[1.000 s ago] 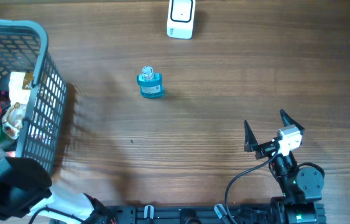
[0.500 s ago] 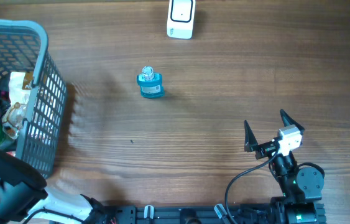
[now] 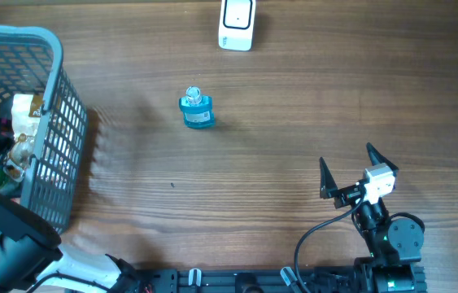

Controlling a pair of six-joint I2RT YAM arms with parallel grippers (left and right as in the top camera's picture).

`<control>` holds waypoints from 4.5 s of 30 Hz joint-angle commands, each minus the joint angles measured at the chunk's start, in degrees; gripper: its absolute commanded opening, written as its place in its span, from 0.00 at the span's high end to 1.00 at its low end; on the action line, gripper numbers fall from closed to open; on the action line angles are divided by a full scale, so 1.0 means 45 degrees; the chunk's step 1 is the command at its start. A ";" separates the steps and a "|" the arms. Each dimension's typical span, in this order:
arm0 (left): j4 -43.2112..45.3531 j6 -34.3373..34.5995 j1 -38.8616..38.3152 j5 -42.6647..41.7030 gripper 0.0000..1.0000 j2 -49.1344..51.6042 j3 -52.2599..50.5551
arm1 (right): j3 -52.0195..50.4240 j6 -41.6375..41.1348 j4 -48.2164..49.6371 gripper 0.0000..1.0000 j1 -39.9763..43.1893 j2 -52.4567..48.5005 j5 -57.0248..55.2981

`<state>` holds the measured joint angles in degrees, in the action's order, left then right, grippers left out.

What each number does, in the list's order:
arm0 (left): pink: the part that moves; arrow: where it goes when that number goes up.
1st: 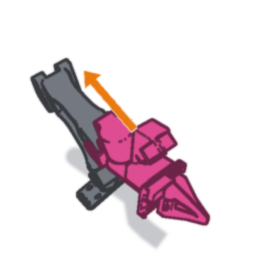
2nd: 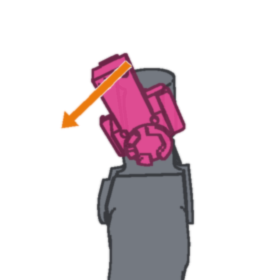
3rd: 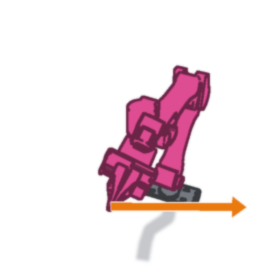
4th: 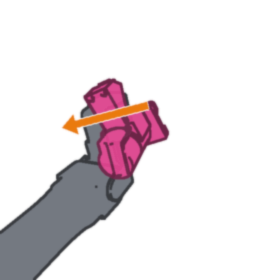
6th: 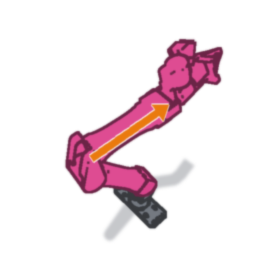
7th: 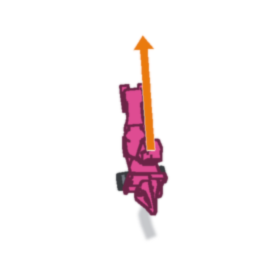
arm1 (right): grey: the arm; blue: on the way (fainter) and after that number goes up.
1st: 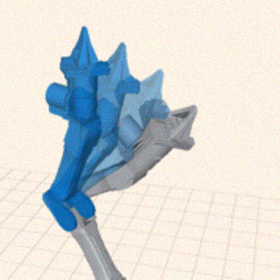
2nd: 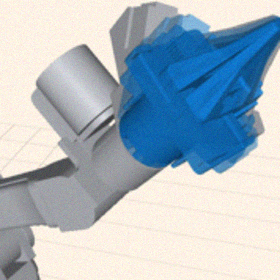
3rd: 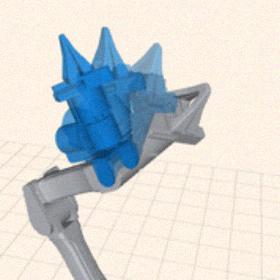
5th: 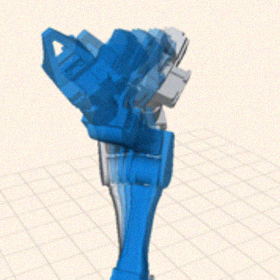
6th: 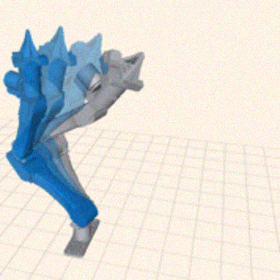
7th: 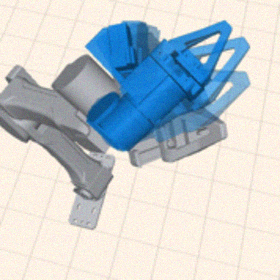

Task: Scan the item barcode
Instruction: 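Reach the left gripper into the basket and grasp the green-lidded jar, then lift the green-lidded jar and present its lid to the scanner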

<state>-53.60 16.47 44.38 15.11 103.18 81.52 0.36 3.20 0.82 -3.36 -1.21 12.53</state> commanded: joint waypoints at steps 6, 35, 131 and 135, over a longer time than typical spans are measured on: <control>0.1851 0.0214 0.0034 0.0228 0.00 -0.0068 -0.1656 | -0.0015 -0.0136 0.0029 0.00 -0.0073 0.0092 -0.0117; 0.3249 0.1496 0.0321 0.0228 0.10 0.1341 -0.1880 | -0.0015 -0.0141 0.0024 0.00 -0.0073 0.0092 -0.0117; 0.3764 1.8175 -1.9759 0.0228 0.41 0.0461 -0.1875 | -0.0015 -0.0131 0.0024 0.00 -0.0073 0.0092 -0.0121; 0.4056 1.8855 -1.9744 0.0228 0.39 0.1642 -0.1875 | -0.0015 -0.0131 0.0024 0.00 -0.0073 0.0092 -0.0117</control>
<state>-35.73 96.84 -44.25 14.59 108.09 72.73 0.36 3.20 0.82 -3.51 -1.21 12.36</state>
